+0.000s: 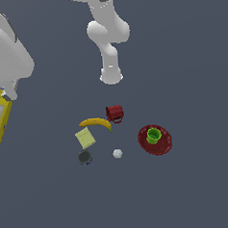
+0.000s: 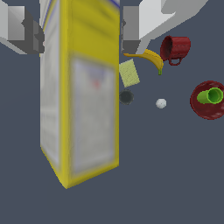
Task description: Pick up a designated object from a clutter of objects.
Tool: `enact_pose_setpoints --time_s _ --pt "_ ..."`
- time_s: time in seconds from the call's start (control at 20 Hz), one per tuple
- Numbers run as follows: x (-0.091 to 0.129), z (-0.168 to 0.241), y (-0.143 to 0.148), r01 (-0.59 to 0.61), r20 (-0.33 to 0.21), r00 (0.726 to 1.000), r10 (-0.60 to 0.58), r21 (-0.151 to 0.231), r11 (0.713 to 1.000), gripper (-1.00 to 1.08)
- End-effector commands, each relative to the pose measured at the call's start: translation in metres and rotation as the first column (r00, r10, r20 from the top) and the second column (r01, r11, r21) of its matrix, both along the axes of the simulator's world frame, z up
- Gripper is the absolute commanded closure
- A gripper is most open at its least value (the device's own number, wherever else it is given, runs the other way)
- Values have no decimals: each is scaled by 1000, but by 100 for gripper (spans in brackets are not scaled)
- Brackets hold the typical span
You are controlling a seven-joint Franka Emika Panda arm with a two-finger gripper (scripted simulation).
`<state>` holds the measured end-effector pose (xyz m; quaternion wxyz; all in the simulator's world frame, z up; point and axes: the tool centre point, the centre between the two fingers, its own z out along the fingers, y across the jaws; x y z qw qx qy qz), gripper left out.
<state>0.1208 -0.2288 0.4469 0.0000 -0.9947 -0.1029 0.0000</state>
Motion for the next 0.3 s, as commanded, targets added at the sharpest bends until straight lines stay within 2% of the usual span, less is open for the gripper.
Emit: enact_pose_setpoints --time_s 0.0,0.25 --pt "1 3 0 0 0 1000 0 0 1000 108" --pt "2 5 0 0 0 1000 0 0 1000 108"
